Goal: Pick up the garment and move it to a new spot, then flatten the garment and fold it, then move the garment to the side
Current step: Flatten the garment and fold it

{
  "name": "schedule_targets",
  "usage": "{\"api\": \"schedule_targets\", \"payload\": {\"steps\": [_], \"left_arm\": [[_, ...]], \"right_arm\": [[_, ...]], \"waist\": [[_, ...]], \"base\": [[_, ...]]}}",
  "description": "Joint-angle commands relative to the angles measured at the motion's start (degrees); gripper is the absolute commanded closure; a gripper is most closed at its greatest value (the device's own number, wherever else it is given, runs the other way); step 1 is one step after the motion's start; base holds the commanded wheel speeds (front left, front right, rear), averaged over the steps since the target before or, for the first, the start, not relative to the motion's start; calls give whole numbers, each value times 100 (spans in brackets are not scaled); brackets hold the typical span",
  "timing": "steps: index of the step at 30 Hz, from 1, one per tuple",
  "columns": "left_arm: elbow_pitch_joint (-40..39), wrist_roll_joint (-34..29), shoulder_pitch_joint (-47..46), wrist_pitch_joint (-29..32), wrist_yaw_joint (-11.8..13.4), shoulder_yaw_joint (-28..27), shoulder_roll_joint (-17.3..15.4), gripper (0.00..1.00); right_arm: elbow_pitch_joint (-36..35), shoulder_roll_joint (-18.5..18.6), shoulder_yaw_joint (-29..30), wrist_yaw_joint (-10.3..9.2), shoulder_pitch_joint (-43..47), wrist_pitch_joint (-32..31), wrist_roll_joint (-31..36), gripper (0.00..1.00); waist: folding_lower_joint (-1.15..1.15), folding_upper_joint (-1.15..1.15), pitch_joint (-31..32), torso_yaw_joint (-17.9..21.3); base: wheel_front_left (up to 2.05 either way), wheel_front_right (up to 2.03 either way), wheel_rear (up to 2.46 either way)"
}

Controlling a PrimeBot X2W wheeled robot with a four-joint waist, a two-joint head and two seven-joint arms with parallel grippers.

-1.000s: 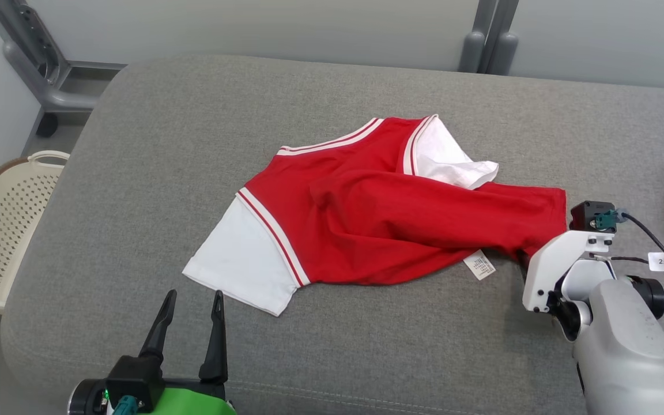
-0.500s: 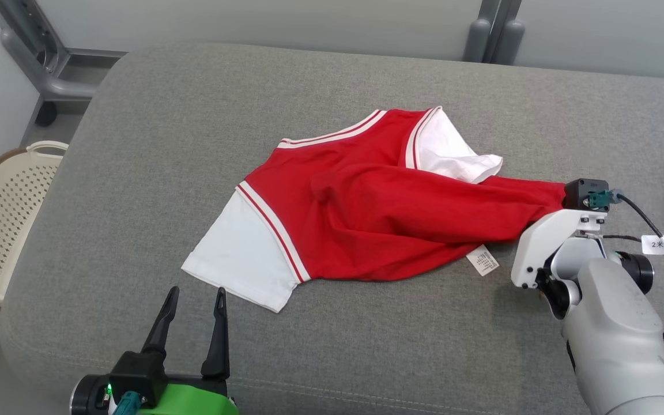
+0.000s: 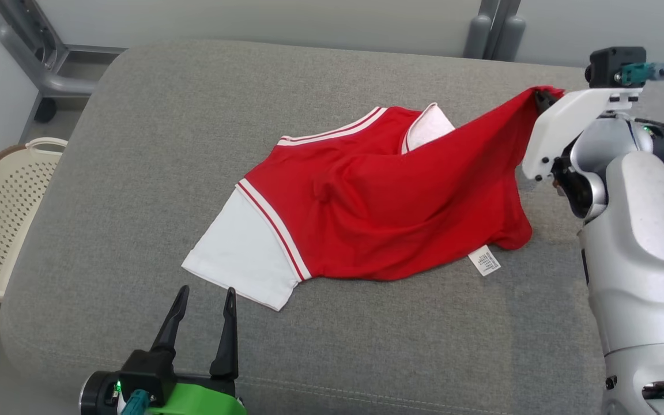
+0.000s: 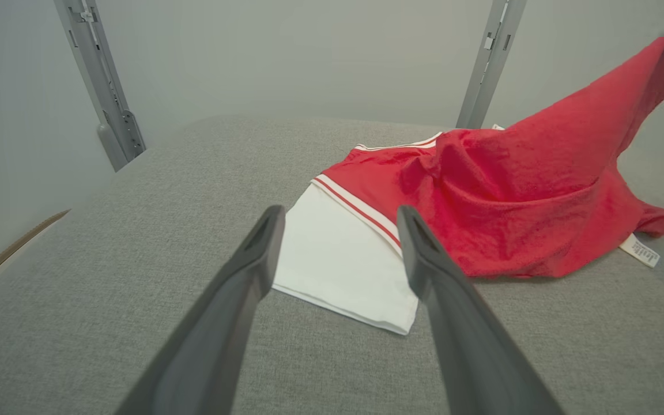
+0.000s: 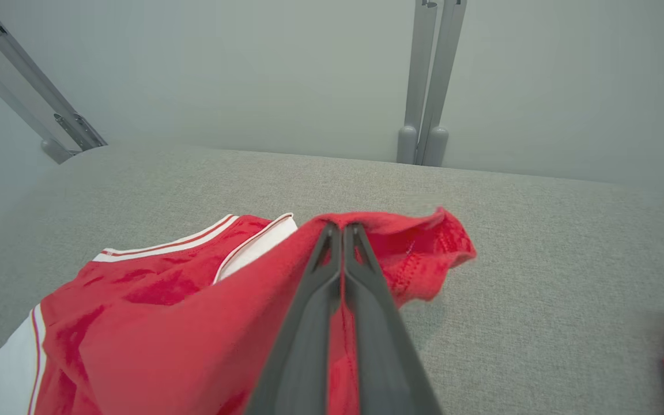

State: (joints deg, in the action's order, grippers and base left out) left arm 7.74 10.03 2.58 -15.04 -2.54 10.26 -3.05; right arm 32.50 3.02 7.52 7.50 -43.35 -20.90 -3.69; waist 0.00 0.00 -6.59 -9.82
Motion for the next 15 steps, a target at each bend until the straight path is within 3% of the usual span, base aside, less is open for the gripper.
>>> {"api": "schedule_targets", "payload": {"steps": [1, 5, 13, 14, 15], "left_arm": [[12, 0, -121, -18, -43, 23, 0, 0], [56, -13, -211, -18, -93, 138, 1, 0], [53, -40, -459, -19, -151, 403, 10, 0], [48, -36, -484, -19, -148, 429, 11, 0], [49, -30, -499, -19, -137, 457, 11, 0]], "right_arm": [[-28, 49, 40, -2, -116, -107, 55, 100], [189, 186, 143, -2, -496, -293, 358, 100], [1242, 422, 712, -2, -1155, 409, 1361, 100], [1394, 412, 793, -2, -1191, 530, 1444, 82], [1520, 414, 823, -2, -1241, 700, 1546, 0]], "waist": [[0, 0, -61, -72], [0, 0, -205, -263], [0, 0, -549, -692], [0, 0, -577, -733], [0, 0, -598, -770]], "base": [[0, 0, 0], [0, 0, 0], [0, 0, 0], [0, 0, 0], [0, 0, 0]]}}
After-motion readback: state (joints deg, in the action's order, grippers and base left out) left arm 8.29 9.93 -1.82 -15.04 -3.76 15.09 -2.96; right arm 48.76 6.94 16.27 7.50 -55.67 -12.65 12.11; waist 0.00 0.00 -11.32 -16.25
